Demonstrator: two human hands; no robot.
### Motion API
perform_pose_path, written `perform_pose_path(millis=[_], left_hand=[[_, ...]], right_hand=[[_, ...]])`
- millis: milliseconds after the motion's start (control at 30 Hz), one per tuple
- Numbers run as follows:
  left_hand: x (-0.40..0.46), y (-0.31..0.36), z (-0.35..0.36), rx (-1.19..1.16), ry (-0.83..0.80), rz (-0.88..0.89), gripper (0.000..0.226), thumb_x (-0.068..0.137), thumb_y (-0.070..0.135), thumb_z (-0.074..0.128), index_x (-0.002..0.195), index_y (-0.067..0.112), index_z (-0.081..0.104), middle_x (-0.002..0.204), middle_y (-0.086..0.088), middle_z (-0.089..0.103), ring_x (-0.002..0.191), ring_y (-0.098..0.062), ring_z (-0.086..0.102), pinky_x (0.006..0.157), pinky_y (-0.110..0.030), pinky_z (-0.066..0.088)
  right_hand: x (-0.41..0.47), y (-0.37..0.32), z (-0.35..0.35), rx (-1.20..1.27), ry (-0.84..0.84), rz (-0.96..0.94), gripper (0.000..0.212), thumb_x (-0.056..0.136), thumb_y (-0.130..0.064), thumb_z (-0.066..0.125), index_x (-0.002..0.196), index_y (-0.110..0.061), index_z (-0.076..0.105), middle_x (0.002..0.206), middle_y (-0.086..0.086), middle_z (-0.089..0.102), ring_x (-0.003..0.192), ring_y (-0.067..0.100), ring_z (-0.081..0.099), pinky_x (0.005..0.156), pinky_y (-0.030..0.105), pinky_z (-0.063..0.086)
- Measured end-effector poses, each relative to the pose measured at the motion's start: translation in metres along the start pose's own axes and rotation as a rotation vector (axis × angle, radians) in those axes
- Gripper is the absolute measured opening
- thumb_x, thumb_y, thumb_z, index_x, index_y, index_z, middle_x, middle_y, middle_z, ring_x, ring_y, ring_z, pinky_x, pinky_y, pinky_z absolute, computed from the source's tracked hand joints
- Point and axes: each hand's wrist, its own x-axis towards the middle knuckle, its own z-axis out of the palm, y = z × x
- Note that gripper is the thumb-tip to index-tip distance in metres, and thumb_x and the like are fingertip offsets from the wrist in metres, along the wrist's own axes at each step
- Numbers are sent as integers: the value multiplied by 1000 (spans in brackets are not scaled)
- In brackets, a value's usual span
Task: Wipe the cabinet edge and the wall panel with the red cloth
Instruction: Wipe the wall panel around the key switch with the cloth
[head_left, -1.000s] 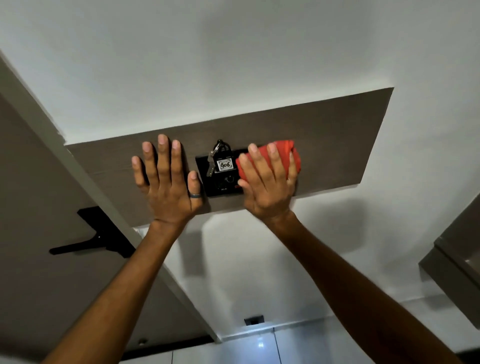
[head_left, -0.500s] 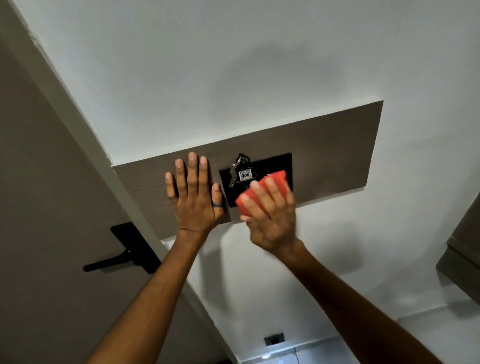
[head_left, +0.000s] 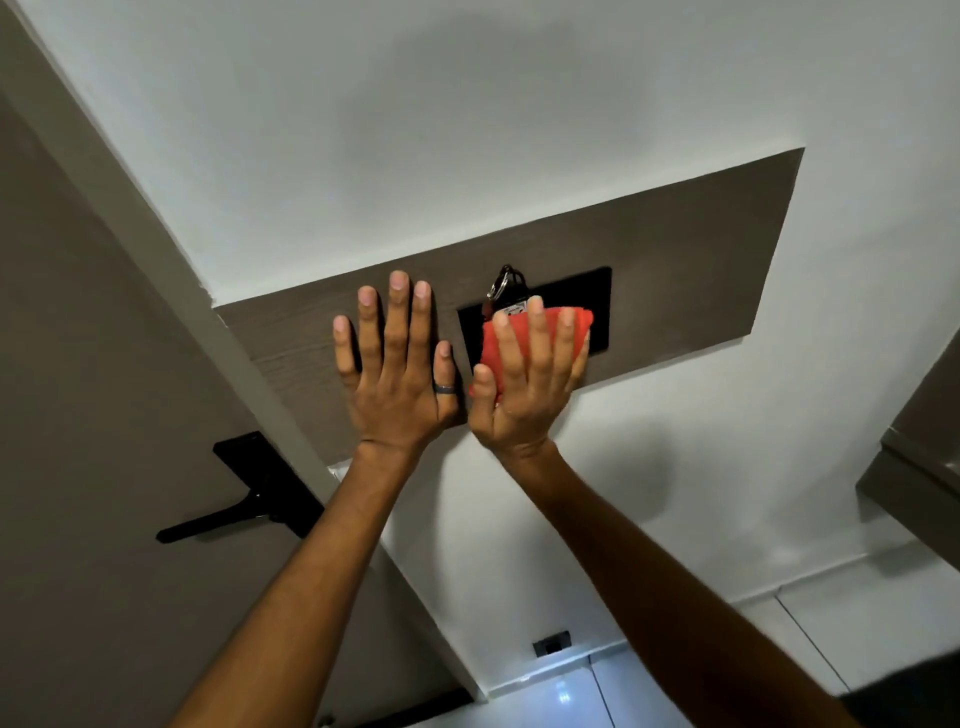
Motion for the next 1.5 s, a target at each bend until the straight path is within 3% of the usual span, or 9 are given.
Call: perform_pose_path(millis=[100,233,500,600,733,967,1133,1300,1500], left_hand=[[-2,-1,1,-6,5,7,63,102,35,40,161,15,27,166,-6,27,159,-23,6,130,-45,6],[0,-1,1,-7,10,7,62,103,35,37,161,16,26,166,-5,26,159,-22,5,129,-45,6],[1,-1,-4,-24,-12,-7,60,103,34,38,159,14,32,163,-7,31,158,-22,5,128,-47,9],[3,-1,-5,-12,-18,-4,59,102,33,41,157,13,37,164,-6,32,158,-23,6,126,-48,12],[5,3,-8,-11,-29,-1,58,102,33,40,156,12,37,164,-5,29,159,-22,3,125,-48,12],[2,-2,-8,17,-27,16,60,102,33,42,158,13,34,165,-4,25,159,-24,6,125,-49,14],[6,-1,-10,19,-72,35,58,102,32,40,156,12,34,171,1,5,159,-22,0,125,-48,11],[8,1,-17,13,-100,-8,54,102,30,39,153,11,41,160,-7,34,159,-22,1,125,-48,12],[9,34,-27,-121,-240,-197,57,106,27,35,159,8,29,166,-18,27,156,-37,14,129,-47,3]], right_hand=[[-3,16,-1,3,-43,-282,47,108,-43,35,147,-26,52,156,5,45,160,24,23,131,50,20],[-1,5,1,-18,-17,-12,47,108,-43,34,149,-24,48,153,12,48,160,26,23,130,54,21],[-3,9,-2,-45,-59,-106,49,106,-44,40,151,-28,50,156,5,47,158,27,28,131,53,21],[7,36,-6,-12,-77,-387,48,102,-43,47,148,-28,55,151,7,54,151,31,39,127,52,28],[10,26,-4,-17,-29,-117,46,102,-43,48,145,-29,56,151,8,54,150,34,41,126,55,30],[17,69,-4,-79,-10,-581,50,96,-48,61,143,-30,59,141,6,61,138,35,51,116,56,39],[24,79,-12,25,-60,-588,50,101,-48,56,148,-30,57,148,4,58,145,31,49,124,52,35],[53,106,-29,70,-203,-508,51,107,-44,49,155,-28,48,154,7,54,152,31,41,126,55,30],[66,101,-39,-11,-316,-452,47,106,-34,58,152,-24,53,158,5,52,152,30,41,124,57,35]])
